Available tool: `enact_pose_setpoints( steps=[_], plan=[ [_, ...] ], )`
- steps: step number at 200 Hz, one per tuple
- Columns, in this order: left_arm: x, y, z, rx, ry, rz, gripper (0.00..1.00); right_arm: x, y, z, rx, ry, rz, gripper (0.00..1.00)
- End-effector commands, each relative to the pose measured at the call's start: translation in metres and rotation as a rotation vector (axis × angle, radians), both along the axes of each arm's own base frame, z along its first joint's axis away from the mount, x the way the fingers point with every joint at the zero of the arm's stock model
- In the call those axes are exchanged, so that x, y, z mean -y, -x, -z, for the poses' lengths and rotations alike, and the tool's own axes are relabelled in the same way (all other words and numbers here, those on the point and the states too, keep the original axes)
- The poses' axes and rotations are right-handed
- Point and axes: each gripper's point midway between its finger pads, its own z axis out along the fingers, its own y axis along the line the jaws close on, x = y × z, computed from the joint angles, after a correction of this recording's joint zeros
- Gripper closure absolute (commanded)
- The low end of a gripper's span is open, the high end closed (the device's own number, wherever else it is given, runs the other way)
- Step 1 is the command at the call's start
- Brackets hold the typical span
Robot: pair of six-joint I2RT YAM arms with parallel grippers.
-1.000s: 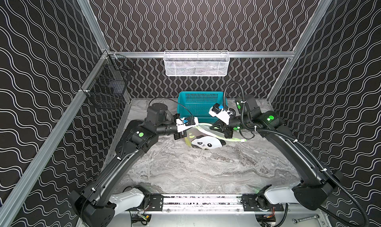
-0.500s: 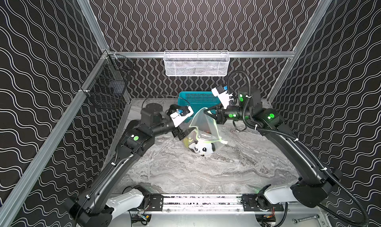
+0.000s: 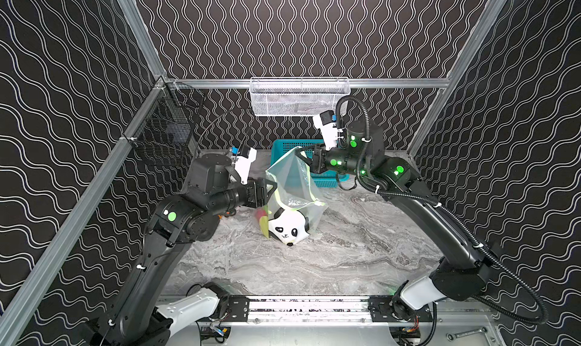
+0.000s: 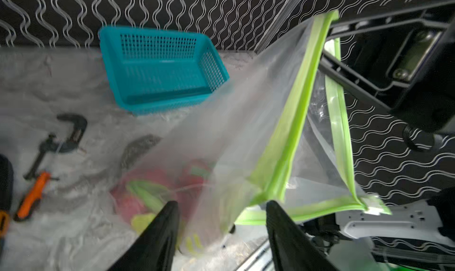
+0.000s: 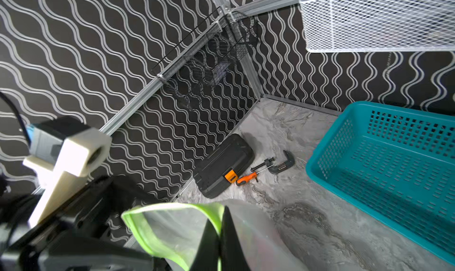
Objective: Open the zip-top bag and take out the dragon fruit
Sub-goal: Open the zipper of the food storage bag at the center of the board.
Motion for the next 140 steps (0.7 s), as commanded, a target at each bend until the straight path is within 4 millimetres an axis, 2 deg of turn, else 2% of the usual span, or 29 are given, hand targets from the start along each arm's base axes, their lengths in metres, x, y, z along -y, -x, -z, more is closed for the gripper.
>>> enact_pose_setpoints(
  steps=[1,22,37,62,87,108,140],
  plan=[
    [-0.01,0.023,0.015,-0.192,0.01,-0.055,0.48,0.002,-0.018,-0.028,0.061,-0.114,0.13,1.0],
    [-0.005,0.03,0.007,-0.24,0.044,-0.037,0.49,-0.002,-0.017,-0.021,0.064,-0.101,0.173,1.0],
    [0.002,0.034,0.008,-0.276,0.089,-0.017,0.51,-0.001,-0.016,-0.022,0.073,-0.116,0.194,1.0],
    [0.021,0.035,0.025,-0.356,0.196,0.017,0.53,-0.007,-0.013,-0.02,0.075,-0.12,0.191,1.0],
    [0.038,0.033,0.045,-0.428,0.283,0.047,0.49,-0.014,-0.014,-0.011,0.071,-0.125,0.181,1.0],
    [0.038,0.029,0.065,-0.454,0.289,0.013,0.42,-0.021,-0.017,-0.007,0.078,-0.119,0.168,1.0],
    [0.046,0.015,0.082,-0.483,0.382,-0.037,0.39,-0.027,-0.021,0.002,0.065,-0.119,0.16,1.0]
  ],
)
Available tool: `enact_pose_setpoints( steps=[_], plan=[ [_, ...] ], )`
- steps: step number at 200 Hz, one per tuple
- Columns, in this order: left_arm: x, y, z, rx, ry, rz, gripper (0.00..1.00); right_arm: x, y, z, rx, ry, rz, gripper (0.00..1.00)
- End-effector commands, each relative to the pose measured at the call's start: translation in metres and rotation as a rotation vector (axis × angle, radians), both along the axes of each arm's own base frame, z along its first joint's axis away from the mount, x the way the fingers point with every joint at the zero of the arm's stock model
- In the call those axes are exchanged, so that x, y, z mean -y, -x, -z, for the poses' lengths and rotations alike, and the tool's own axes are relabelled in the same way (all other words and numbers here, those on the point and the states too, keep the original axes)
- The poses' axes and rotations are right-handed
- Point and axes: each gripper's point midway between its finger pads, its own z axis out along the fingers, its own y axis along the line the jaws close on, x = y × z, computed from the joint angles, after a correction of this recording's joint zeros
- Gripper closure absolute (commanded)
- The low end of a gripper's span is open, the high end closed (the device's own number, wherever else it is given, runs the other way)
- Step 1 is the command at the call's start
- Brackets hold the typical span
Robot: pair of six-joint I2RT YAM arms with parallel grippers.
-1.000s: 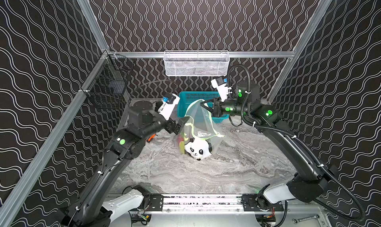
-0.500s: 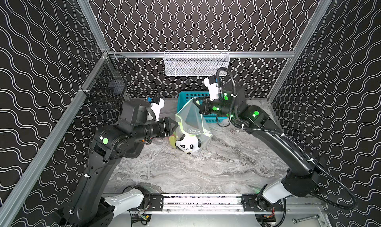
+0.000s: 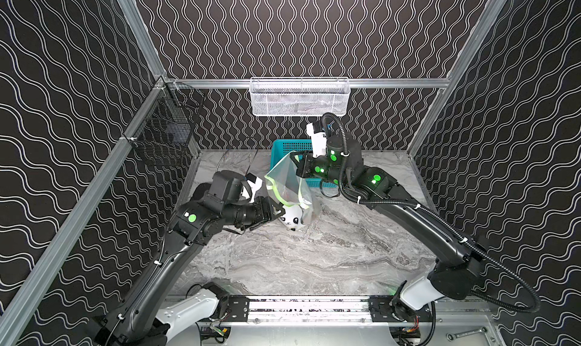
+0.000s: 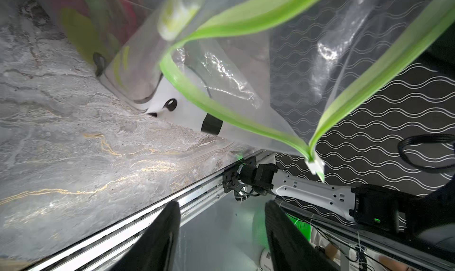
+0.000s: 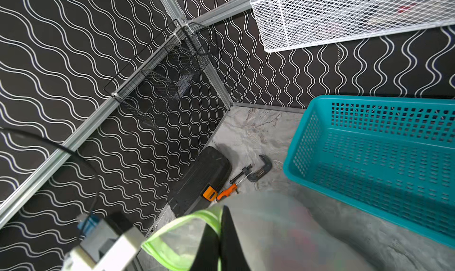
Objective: Open the zip-top bag and take out the dragon fruit
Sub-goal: Open the zipper of the food storage bag at the center of the board.
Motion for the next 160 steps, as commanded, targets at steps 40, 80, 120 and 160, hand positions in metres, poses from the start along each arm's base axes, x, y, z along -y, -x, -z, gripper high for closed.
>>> enact_pose_setpoints(
  steps=[40,80,120,160],
  plan=[
    [0.005,-0.032,0.015,-0.005,0.168,-0.204,0.37,-0.012,0.001,-0.029,0.068,-0.131,-0.022,1.0],
    [-0.001,-0.037,-0.004,0.066,0.265,-0.271,0.37,-0.007,0.006,-0.025,0.064,-0.126,-0.019,1.0],
    [-0.011,-0.033,-0.007,0.068,0.344,-0.342,0.37,-0.009,0.01,-0.024,0.055,-0.141,-0.033,1.0],
    [-0.011,-0.046,0.0,0.055,0.335,-0.393,0.36,-0.012,0.014,-0.026,0.057,-0.137,-0.052,1.0]
  ],
)
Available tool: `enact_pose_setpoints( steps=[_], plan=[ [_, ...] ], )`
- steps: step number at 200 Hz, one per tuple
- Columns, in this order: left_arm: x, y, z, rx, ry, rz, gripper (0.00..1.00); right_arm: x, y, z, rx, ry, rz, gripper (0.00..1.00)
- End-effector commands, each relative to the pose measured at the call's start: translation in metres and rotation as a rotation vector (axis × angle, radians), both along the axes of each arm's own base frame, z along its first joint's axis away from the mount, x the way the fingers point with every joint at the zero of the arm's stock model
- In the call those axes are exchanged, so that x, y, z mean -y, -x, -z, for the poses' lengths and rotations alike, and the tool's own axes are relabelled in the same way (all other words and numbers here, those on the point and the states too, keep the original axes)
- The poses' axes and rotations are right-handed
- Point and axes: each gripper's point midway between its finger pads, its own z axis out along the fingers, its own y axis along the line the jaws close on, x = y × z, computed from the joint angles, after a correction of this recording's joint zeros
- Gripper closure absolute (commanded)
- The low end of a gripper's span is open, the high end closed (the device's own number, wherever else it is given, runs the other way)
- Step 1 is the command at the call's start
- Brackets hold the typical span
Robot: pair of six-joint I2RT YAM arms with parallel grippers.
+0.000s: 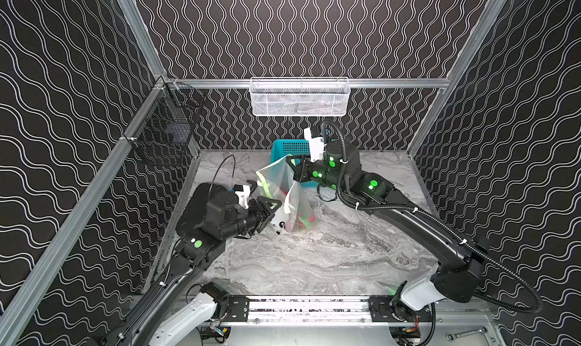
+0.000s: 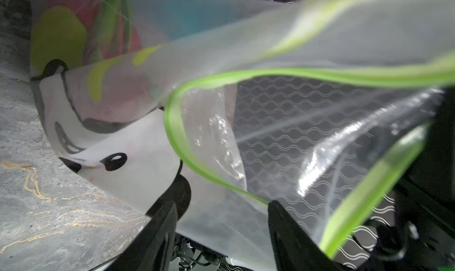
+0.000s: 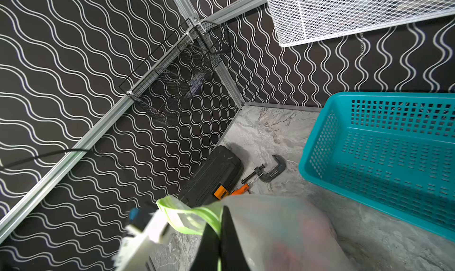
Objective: Open the zip-top bag and take out the dragon fruit
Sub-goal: Open the zipper of the food storage bag at the center of the board.
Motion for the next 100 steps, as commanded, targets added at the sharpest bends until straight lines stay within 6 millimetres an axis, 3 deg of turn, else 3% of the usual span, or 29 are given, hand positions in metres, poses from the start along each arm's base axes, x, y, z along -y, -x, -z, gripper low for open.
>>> enact_pose_setpoints(
  steps=[1,53,100],
  plan=[
    [-0.003,-0.01,-0.021,0.055,0.034,-0.049,0.36,-0.004,0.002,-0.029,0.055,-0.09,-0.013,1.0],
    [-0.007,-0.023,-0.015,0.053,0.069,-0.127,0.37,-0.001,0.006,-0.03,0.054,-0.089,-0.021,1.0],
    [0.003,-0.033,0.003,0.022,0.055,-0.12,0.41,0.004,0.009,-0.032,0.06,-0.088,-0.013,1.0]
  ],
)
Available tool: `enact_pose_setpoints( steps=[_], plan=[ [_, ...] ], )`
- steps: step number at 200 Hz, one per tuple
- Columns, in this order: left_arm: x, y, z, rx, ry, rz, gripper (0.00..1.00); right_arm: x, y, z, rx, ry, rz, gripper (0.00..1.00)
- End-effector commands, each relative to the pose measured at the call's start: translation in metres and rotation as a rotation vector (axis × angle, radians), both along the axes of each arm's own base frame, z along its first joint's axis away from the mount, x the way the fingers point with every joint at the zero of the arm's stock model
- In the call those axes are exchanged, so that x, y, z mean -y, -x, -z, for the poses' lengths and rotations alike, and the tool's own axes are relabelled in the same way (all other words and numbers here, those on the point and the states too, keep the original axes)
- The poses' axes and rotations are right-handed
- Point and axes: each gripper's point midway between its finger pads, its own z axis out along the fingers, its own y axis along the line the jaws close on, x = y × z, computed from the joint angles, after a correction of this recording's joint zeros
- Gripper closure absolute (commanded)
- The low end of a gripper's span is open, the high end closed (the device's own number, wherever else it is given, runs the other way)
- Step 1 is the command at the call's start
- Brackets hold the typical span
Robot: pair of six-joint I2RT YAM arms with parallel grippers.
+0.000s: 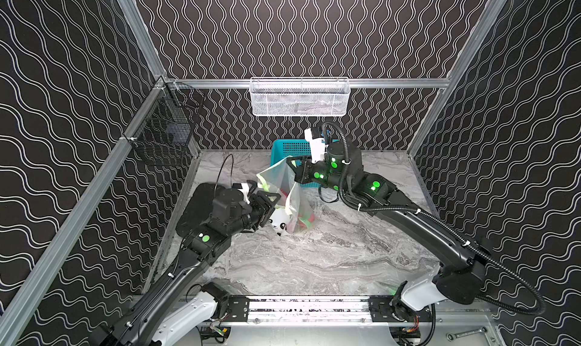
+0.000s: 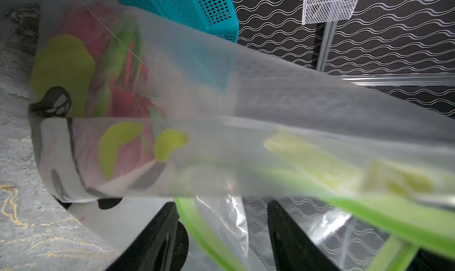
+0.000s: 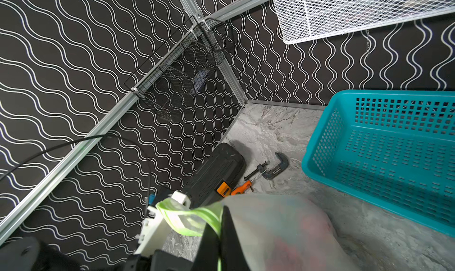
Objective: Open the zip-top bag and take out the dragon fruit
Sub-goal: Open the zipper of the food storage bag at the center of the board.
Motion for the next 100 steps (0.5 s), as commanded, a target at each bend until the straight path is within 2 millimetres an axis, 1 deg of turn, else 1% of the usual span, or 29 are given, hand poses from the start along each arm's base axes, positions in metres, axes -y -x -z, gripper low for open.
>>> enact_pose_setpoints(
  steps=[1,22,26,32,40,51,70,80,92,100],
  plan=[
    [0.003,-0.01,-0.004,0.031,0.023,-0.023,0.41,0.001,0.002,-0.03,0.06,-0.086,0.0,1.0],
    [0.007,-0.023,0.001,0.037,0.022,-0.039,0.46,0.002,0.003,-0.029,0.059,-0.085,-0.001,1.0],
    [0.009,-0.025,0.001,0.036,0.024,-0.038,0.49,0.003,0.003,-0.029,0.059,-0.083,0.001,1.0],
    [0.011,-0.028,0.001,0.04,0.025,-0.04,0.52,0.003,0.003,-0.028,0.056,-0.084,0.002,1.0],
    [0.012,-0.031,-0.001,0.046,0.025,-0.038,0.54,0.004,0.004,-0.028,0.058,-0.081,0.001,1.0],
    [0.012,-0.032,-0.005,0.058,0.01,-0.04,0.6,0.006,0.004,-0.026,0.058,-0.077,0.007,1.0],
    [0.004,-0.031,-0.01,0.073,-0.022,-0.058,0.82,0.008,0.003,-0.022,0.054,-0.074,0.018,1.0],
    [0.002,-0.029,-0.01,0.074,-0.033,-0.063,1.0,0.008,0.002,-0.021,0.05,-0.078,0.02,1.0],
    [-0.004,-0.027,-0.012,0.077,-0.055,-0.076,1.0,0.008,0.001,-0.021,0.05,-0.076,0.026,1.0],
    [-0.012,-0.026,-0.019,0.095,-0.089,-0.086,1.0,0.01,0.0,-0.021,0.049,-0.074,0.034,1.0]
  ],
)
